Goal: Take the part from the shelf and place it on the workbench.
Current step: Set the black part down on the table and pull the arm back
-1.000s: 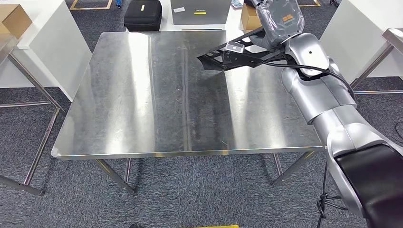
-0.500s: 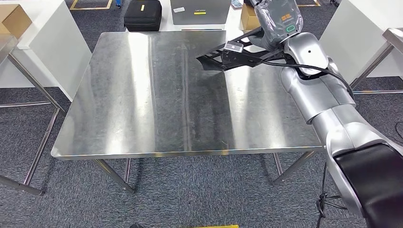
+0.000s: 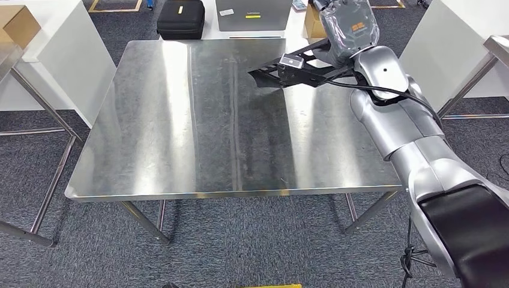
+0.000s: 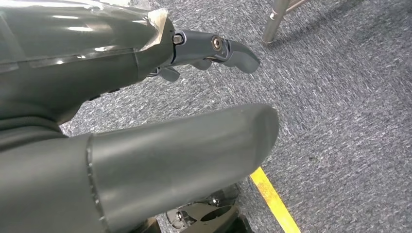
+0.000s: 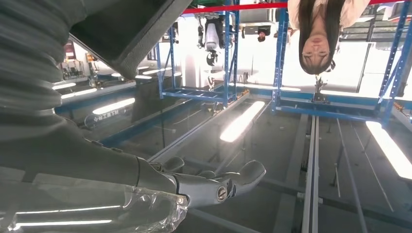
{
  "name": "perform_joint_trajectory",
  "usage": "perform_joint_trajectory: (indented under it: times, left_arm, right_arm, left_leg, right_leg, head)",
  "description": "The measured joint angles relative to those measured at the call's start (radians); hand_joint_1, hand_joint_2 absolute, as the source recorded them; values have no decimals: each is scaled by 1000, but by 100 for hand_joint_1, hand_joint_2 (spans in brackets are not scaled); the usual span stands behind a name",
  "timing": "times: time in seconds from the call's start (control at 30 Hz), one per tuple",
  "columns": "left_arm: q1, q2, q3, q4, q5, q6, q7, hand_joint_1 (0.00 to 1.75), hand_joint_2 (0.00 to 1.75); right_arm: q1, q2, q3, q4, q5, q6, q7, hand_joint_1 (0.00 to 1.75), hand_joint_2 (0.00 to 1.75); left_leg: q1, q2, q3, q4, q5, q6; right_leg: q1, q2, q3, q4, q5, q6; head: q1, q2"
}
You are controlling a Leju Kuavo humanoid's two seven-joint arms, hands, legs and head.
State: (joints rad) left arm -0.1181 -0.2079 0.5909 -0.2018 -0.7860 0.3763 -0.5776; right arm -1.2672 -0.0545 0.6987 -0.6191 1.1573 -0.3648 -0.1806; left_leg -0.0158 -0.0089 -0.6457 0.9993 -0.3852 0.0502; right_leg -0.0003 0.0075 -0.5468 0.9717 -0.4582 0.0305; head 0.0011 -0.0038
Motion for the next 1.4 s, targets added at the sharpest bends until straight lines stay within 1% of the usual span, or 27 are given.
perform_joint_trajectory:
  times: [0.1, 0.2, 0.3, 0.47, 0.67, 0.77, 0.93, 1.03, 1.2, 1.3, 1.4]
  left_arm:
    - [3, 0, 9, 0, 6, 5, -2, 0, 0]
    - [9, 0, 16, 0, 12, 11, -4, 0, 0]
    - [13, -1, 22, 0, 15, 15, -6, 0, 0]
    - [14, -2, 30, 0, 17, 16, -6, 0, 0]
    - [14, -3, 36, 0, 17, 17, -6, 0, 0]
    - [14, -4, 37, 0, 17, 17, -6, 0, 0]
    - [14, -4, 38, 0, 17, 18, -6, 0, 0]
    - [14, -4, 39, 0, 17, 19, -6, 0, 0]
    - [15, -5, 42, 0, 20, 21, -8, 0, 0]
    - [15, -5, 45, 0, 19, 22, -9, 0, 0]
    - [15, -6, 46, 0, 18, 21, -9, 0, 0]
  right_arm:
    - [42, -18, 8, -67, -18, 38, 39, 0, 175]
    - [111, -53, 18, -178, -31, 83, 91, 0, 175]
    - [176, -83, 28, -272, -29, 102, 127, 0, 175]
    - [253, -114, 41, -378, -26, 115, 150, 0, 175]
    - [327, -134, 49, -461, -19, 104, 162, 0, 175]
    - [370, -139, 50, -492, -5, 85, 170, 0, 175]
    - [412, -144, 50, -525, 10, 77, 173, 0, 175]
    - [459, -143, 49, -547, 36, 62, 175, 0, 175]
    - [600, -123, 44, -587, 92, -4, 186, 0, 175]
    - [688, -105, 44, -600, 96, -34, 190, 0, 175]
    - [747, -92, 43, -606, 85, -50, 190, 0, 175]
  left_leg:
    - [0, 0, 0, 0, 0, 0]
    - [0, -1, 0, 0, 0, 0]
    - [0, 0, 0, 0, 0, 0]
    - [0, 0, 0, 0, 0, 0]
    - [1, 0, 0, 0, -1, 0]
    - [1, 0, 0, 0, -1, 0]
    - [1, 0, 0, 0, -1, -1]
    - [1, 0, 0, 0, -1, -1]
    - [1, -1, 0, 0, -2, 0]
    - [1, -1, 0, 0, -2, -1]
    - [1, -1, 0, 0, -2, -1]
  right_leg:
    - [0, 0, 0, 0, 0, 0]
    - [0, -1, 0, 0, 0, 0]
    - [0, -1, 0, 0, 0, 0]
    - [0, -1, -1, 0, 0, 0]
    - [-1, -1, -1, 0, 0, 0]
    - [-1, -1, -1, 0, 0, 0]
    - [-1, -1, -1, 0, -1, -1]
    - [-1, -1, -1, 0, -1, -1]
    - [-1, -1, -1, 0, -2, 1]
    - [-1, -1, -1, 0, -3, 2]
    - [-1, -1, -1, 0, -3, 1]
  head:
    - [1, 0]
    - [2, 0]
    - [3, 0]
    - [4, 0]
    - [4, 0]
    - [5, 0]
    - [6, 0]
    - [6, 0]
    - [8, 0]
    - [8, 0]
    - [8, 0]
